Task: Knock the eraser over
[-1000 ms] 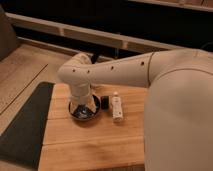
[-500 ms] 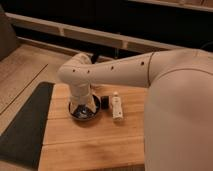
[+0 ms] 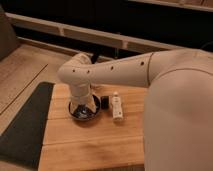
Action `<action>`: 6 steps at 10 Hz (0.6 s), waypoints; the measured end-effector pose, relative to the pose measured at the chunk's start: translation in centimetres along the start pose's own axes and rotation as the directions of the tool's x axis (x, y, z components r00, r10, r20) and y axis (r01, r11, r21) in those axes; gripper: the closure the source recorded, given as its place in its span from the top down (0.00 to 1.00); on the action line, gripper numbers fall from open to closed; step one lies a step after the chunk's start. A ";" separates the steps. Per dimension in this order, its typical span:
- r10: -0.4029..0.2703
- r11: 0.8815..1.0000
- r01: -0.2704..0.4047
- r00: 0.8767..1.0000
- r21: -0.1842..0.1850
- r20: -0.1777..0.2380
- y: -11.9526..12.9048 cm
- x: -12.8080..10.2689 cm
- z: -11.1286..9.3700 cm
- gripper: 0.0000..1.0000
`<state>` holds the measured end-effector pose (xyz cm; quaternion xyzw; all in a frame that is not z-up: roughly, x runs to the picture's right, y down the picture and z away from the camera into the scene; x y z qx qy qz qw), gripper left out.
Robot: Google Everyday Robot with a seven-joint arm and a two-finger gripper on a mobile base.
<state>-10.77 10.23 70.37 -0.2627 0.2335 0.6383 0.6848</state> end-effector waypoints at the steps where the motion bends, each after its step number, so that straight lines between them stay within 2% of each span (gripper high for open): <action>1: -0.005 1.000 0.005 1.000 0.009 0.011 -1.0 -1.3 0.1 0.65; 4: 0.042 0.999 -0.041 0.999 -0.004 0.029 -5.3 -6.0 0.8 0.65; 6: 0.078 0.996 -0.078 0.997 -0.037 0.003 -6.8 -7.7 2.1 0.65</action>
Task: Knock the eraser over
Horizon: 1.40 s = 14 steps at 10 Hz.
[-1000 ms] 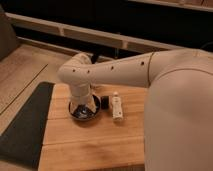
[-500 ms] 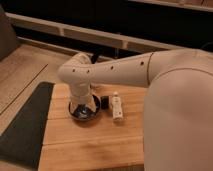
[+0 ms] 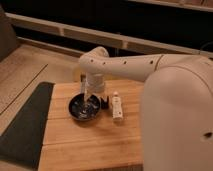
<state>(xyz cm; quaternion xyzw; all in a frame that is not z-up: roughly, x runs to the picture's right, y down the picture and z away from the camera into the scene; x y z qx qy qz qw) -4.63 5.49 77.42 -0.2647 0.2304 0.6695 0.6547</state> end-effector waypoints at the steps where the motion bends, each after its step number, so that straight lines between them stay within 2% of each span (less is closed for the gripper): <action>1: 0.006 1.000 -0.006 1.000 -0.015 -0.017 0.0 -0.3 0.7 0.65; 3: 0.008 0.999 -0.011 0.998 -0.049 -0.059 0.6 -0.5 2.2 0.65; 5: 0.025 0.998 -0.032 0.992 -0.054 -0.128 -0.2 -0.2 4.0 0.65; 7: 0.033 0.998 -0.042 0.983 -0.045 -0.181 -1.3 -0.4 5.1 0.65; 8: 0.027 0.999 -0.032 0.978 -0.025 -0.205 -2.1 -0.9 5.8 0.65; 9: 0.009 1.000 -0.010 0.978 -0.005 -0.210 -2.4 -1.7 6.1 0.65; 10: -0.010 1.000 0.013 0.978 0.012 -0.207 -2.7 -2.4 6.3 0.65; 11: -0.049 0.998 0.055 0.983 0.028 -0.175 -2.7 -3.9 5.8 0.65; 12: -0.120 0.991 0.126 0.986 0.046 -0.119 -2.4 -5.8 4.6 0.65; 13: -0.163 0.984 0.168 0.983 0.058 -0.086 -2.1 -6.9 3.8 0.65; 14: -0.219 0.973 0.222 0.975 0.070 -0.042 -1.9 -8.1 2.7 0.65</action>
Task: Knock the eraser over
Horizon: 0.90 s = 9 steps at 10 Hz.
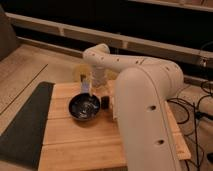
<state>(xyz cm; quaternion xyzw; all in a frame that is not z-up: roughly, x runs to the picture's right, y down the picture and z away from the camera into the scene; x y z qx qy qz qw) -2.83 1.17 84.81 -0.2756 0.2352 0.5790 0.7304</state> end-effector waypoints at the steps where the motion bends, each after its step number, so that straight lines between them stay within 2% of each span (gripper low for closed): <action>1: -0.030 1.000 0.029 0.999 0.007 0.026 -0.2 -0.5 -0.7 0.65; 3: -0.063 0.998 0.062 0.996 0.008 0.061 0.1 -0.5 -1.9 0.65; 4: -0.065 0.998 0.065 0.996 0.002 0.062 1.1 0.6 -2.7 0.65; 6: -0.073 0.997 0.072 0.997 0.026 0.037 4.4 4.2 -4.2 0.65; 8: -0.056 0.992 0.054 0.998 0.116 0.013 6.9 9.2 -5.5 0.65; 9: -0.036 0.990 0.035 0.999 0.139 0.005 7.4 10.8 -5.7 0.65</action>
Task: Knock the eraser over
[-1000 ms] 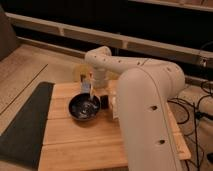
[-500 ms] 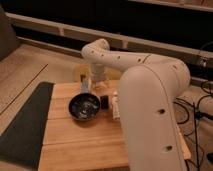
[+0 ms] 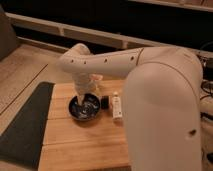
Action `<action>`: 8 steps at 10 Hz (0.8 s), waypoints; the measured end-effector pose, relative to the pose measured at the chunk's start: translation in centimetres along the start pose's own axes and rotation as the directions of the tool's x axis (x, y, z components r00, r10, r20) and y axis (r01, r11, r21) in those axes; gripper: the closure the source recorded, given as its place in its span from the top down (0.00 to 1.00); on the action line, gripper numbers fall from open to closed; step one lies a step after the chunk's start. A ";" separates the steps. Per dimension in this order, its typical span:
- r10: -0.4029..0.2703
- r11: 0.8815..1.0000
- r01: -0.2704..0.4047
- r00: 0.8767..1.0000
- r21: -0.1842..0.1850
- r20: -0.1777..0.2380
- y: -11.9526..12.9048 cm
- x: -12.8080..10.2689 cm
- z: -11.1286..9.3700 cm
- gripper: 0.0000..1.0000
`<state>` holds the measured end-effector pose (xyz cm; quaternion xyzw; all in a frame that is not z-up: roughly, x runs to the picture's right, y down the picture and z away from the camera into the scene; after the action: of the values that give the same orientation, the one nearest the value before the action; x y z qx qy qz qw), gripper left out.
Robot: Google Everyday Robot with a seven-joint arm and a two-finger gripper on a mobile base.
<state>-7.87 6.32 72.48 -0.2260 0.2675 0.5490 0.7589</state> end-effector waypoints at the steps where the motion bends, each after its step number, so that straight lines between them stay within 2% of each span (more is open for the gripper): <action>1: 0.026 1.000 -0.026 0.999 0.017 -0.019 0.6 1.5 0.0 0.65; 2: 0.065 0.997 -0.064 0.997 0.032 -0.043 0.8 2.9 0.2 0.65; 4: 0.111 0.993 -0.108 0.991 0.040 -0.078 1.4 4.4 0.7 0.65; 5: 0.127 0.992 -0.125 0.986 0.025 -0.106 1.9 4.6 1.4 0.65; 6: 0.145 0.989 -0.147 0.980 -0.002 -0.134 1.9 3.8 2.8 0.65; 7: 0.146 0.988 -0.153 0.977 -0.031 -0.152 1.8 2.9 3.9 0.65; 8: 0.146 0.984 -0.161 0.974 -0.076 -0.171 1.1 1.0 5.8 0.65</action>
<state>-7.74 11.09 76.12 -0.2831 0.3213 0.5968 0.6786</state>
